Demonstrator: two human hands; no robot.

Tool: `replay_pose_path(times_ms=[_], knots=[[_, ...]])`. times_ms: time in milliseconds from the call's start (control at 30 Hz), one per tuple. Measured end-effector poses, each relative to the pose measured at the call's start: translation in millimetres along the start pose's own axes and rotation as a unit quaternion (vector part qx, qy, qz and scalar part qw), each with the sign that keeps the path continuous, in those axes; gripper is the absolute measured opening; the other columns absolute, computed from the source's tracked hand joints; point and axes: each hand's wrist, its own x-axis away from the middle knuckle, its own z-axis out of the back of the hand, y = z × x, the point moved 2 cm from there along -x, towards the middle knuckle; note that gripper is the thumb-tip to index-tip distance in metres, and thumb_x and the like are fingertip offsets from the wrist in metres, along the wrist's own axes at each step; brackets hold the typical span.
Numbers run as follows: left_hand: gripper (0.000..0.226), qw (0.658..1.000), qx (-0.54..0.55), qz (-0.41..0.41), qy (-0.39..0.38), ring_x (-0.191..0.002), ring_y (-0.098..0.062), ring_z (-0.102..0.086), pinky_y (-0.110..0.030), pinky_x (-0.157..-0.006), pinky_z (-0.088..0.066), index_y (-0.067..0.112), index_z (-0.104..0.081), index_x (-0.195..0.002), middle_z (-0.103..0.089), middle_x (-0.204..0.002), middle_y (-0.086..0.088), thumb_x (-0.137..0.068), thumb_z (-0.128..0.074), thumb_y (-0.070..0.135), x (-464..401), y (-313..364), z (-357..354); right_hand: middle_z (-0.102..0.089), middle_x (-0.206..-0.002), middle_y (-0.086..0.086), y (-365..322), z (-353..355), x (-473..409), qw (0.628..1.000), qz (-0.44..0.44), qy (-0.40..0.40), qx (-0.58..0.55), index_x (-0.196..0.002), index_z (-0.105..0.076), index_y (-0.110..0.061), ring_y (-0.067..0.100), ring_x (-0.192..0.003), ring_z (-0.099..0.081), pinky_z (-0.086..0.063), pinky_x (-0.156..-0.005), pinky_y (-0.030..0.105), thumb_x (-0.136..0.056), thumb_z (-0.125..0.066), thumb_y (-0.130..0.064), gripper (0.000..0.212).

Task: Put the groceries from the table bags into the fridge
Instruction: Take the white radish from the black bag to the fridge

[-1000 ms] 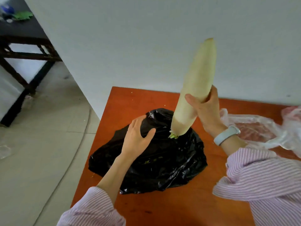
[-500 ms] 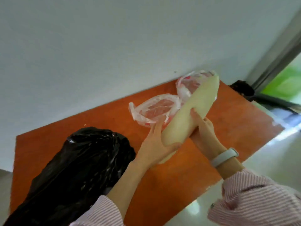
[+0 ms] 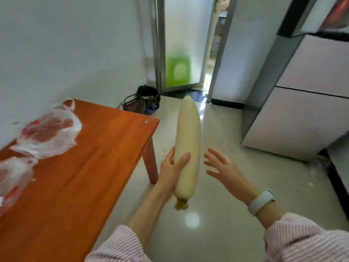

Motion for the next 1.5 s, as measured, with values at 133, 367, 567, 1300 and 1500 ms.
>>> replay_pose_path(times_ms=[133, 367, 567, 1300, 1500], knots=[[0.040, 0.995, 0.061, 0.036, -0.071, -0.097, -0.029, -0.064, -0.040, -0.071, -0.057, 0.020, -0.046, -0.126, -0.062, -0.113, -0.012, -0.089, -0.055, 0.032, -53, 2, -105, -0.050, -0.121, -0.004, -1, 83, 6, 0.997, 0.010, 0.022, 0.076, -0.139, -0.028, -0.028, 0.008, -0.103, -0.055, -0.050, -0.088, 0.027, -0.085, -0.052, -0.045, 0.061], [0.035, 0.976, 0.074, 0.053, -0.196, -0.099, -0.024, -0.064, -0.032, -0.070, -0.056, 0.019, -0.044, -0.124, -0.061, -0.113, -0.008, -0.092, -0.052, 0.029, -141, 18, -272, -0.048, -0.109, -0.018, -25, 199, -35, 0.980, 0.108, 0.158, 0.061, -0.136, -0.013, -0.041, 0.009, -0.094, -0.060, -0.057, -0.077, 0.031, -0.085, -0.061, -0.031, 0.071], [0.051, 0.949, 0.069, 0.013, -0.306, -0.107, -0.019, -0.061, -0.029, -0.078, -0.055, 0.014, -0.041, -0.132, -0.060, -0.123, -0.005, -0.087, -0.060, 0.027, -244, 70, -420, -0.044, -0.112, -0.019, -84, 353, -99, 0.946, 0.174, 0.255, 0.102, -0.121, -0.022, -0.046, -0.010, -0.091, -0.052, -0.050, -0.075, 0.020, -0.085, -0.060, -0.024, 0.057], [0.039, 0.898, 0.099, -0.148, -0.402, -0.105, -0.018, -0.061, -0.033, -0.075, -0.054, 0.016, -0.051, -0.125, -0.062, -0.118, -0.002, -0.088, -0.059, 0.024, -455, 290, -922, -0.045, -0.115, -0.009, -329, 861, -221, 0.837, 0.301, 0.370, 0.268, -0.135, -0.020, -0.029, 0.007, -0.095, -0.052, -0.049, -0.075, 0.022, -0.079, -0.052, -0.042, 0.065], [0.042, 0.928, 0.054, -0.164, -0.331, -0.104, -0.023, -0.062, -0.035, -0.074, -0.054, 0.012, -0.051, -0.124, -0.063, -0.118, -0.007, -0.088, -0.058, 0.033, -560, 345, -974, -0.043, -0.119, -0.004, -388, 928, -320, 0.847, 0.343, 0.321, 0.248, -0.137, -0.019, -0.027, 0.005, -0.092, -0.051, -0.043, -0.067, 0.017, -0.090, -0.052, -0.024, 0.058]])
